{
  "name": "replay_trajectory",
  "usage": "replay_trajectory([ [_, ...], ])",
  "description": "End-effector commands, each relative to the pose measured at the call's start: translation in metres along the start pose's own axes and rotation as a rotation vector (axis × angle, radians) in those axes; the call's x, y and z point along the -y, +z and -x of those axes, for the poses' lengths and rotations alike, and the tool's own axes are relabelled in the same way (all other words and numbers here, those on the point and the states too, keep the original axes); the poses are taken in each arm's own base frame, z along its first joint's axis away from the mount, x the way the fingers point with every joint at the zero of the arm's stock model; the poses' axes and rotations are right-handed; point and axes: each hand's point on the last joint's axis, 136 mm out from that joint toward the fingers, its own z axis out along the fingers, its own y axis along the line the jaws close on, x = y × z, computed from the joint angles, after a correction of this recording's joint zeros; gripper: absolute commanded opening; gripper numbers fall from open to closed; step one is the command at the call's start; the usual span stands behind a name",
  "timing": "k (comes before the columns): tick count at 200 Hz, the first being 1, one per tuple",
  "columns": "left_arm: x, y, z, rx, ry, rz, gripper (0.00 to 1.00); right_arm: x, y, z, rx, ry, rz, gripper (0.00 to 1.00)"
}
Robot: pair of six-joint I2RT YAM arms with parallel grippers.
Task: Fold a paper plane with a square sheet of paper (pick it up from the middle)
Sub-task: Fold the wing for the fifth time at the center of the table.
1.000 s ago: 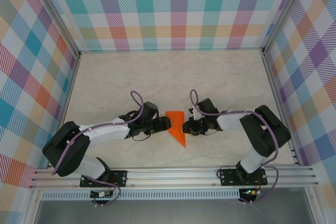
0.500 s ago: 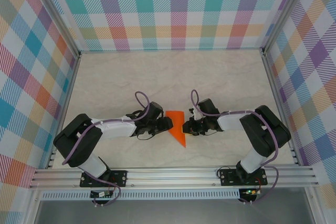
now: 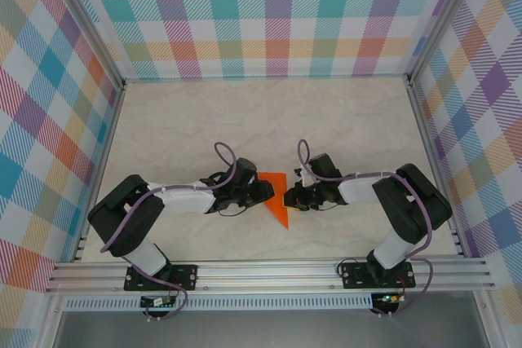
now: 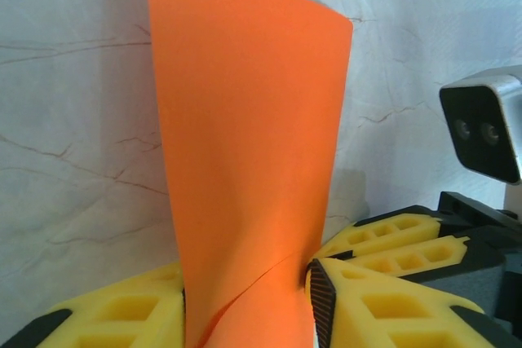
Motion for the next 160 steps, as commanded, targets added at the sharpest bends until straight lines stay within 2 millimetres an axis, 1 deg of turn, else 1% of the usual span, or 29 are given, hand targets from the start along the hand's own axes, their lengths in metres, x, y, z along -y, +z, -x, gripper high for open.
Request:
replay_trajectory([
  [1, 0.013, -0.001, 0.002, 0.009, 0.004, -0.044, 0.36, 0.033, 0.008, -0.014, -0.029, 0.047, -0.100, 0.15],
  [17, 0.013, -0.003, 0.004, 0.021, 0.001, -0.046, 0.32, 0.030, 0.007, -0.012, -0.025, 0.039, -0.094, 0.17],
  [37, 0.012, -0.006, 0.005, 0.034, 0.002, -0.044, 0.22, 0.025, 0.005, -0.010, -0.020, 0.021, -0.088, 0.19],
  [49, 0.013, -0.006, 0.005, 0.037, 0.003, -0.047, 0.18, 0.022, 0.002, -0.008, -0.013, 0.002, -0.088, 0.21],
  [64, 0.014, -0.008, 0.006, 0.040, 0.003, -0.050, 0.06, 0.014, -0.003, -0.005, 0.001, -0.029, -0.078, 0.26],
  [74, 0.015, -0.009, 0.008, 0.049, -0.003, -0.051, 0.02, 0.009, -0.008, -0.004, 0.011, -0.057, -0.072, 0.29],
  [105, 0.009, -0.012, 0.010, 0.067, -0.016, -0.015, 0.00, -0.005, -0.030, 0.002, 0.093, -0.155, -0.096, 0.35],
  [128, 0.009, -0.012, 0.011, 0.068, -0.025, -0.011, 0.00, -0.009, -0.046, -0.001, 0.166, -0.248, -0.136, 0.36],
  [141, 0.010, -0.012, 0.011, 0.065, -0.030, -0.008, 0.00, -0.006, -0.052, -0.004, 0.198, -0.306, -0.189, 0.37],
  [146, 0.009, -0.012, 0.011, 0.065, -0.031, -0.003, 0.00, -0.005, -0.054, -0.006, 0.211, -0.323, -0.202, 0.39],
  [154, 0.009, -0.012, 0.011, 0.063, -0.033, 0.001, 0.00, -0.005, -0.056, -0.011, 0.226, -0.363, -0.219, 0.46],
  [160, 0.010, -0.012, 0.011, 0.062, -0.035, 0.000, 0.00, -0.003, -0.056, -0.015, 0.237, -0.401, -0.249, 0.50],
])
